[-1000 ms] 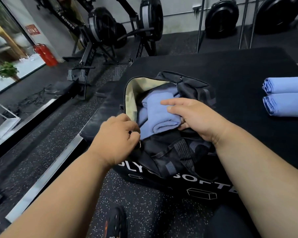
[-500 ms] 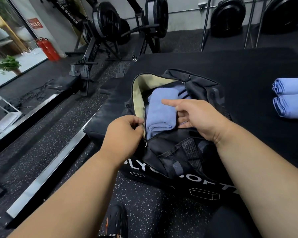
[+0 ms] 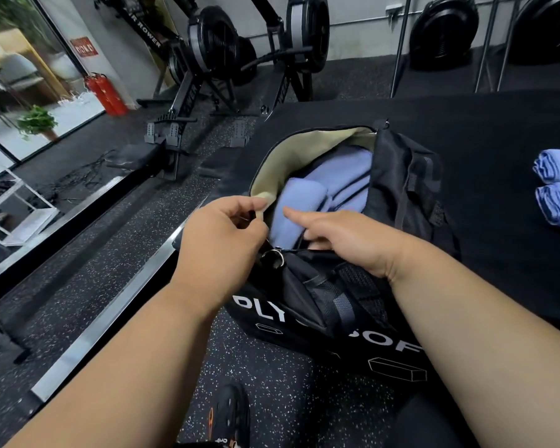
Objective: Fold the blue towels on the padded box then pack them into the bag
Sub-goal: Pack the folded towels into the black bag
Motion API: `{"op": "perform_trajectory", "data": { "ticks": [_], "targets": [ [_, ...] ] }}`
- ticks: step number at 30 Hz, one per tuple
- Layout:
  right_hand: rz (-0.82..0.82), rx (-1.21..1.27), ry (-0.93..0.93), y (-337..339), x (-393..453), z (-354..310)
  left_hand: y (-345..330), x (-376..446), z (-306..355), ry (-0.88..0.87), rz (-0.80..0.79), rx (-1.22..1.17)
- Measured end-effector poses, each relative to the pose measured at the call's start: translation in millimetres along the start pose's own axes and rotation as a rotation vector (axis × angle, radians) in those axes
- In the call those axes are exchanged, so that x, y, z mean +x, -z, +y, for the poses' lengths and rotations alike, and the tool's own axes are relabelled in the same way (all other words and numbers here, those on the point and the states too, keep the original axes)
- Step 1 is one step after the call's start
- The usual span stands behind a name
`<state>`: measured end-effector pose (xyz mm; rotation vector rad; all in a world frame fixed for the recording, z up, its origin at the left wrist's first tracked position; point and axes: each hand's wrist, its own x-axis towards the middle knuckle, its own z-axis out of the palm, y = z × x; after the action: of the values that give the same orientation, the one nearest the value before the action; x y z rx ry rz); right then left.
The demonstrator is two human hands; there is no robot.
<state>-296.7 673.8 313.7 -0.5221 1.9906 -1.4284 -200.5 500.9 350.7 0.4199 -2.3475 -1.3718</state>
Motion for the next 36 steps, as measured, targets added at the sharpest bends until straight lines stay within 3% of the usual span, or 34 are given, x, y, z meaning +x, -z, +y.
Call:
{"op": "perform_trajectory", "data": {
  "ticks": [9,15,23,29,33,36],
  "targets": [
    [-0.003,0.186,-0.063,-1.1,10.5,11.5,-0.6,0.8,-5.1,0.008,-0.004,0.079],
    [-0.032,0.071,-0.038,-8.9,8.1,14.0,-1.3,-2.2,-4.5,0.013,-0.014,0.097],
    [-0.095,0.18,-0.138,8.4,-4.5,11.5,-4.8,-6.1,0.5,0.049,-0.001,0.153],
    [0.115,0.103,0.104,29.6,-34.0,2.9,-23.1,-6.1,19.2,-0.155,0.044,0.422],
    [0.273,0.182,0.29,58.4,-61.9,5.5,-57.1,-10.0,34.5,-0.271,-0.065,0.463],
    [0.494,0.246,0.366,87.4,-78.6,18.3,-88.9,-15.2,45.5,-0.285,-0.163,0.392]
  ]
}}
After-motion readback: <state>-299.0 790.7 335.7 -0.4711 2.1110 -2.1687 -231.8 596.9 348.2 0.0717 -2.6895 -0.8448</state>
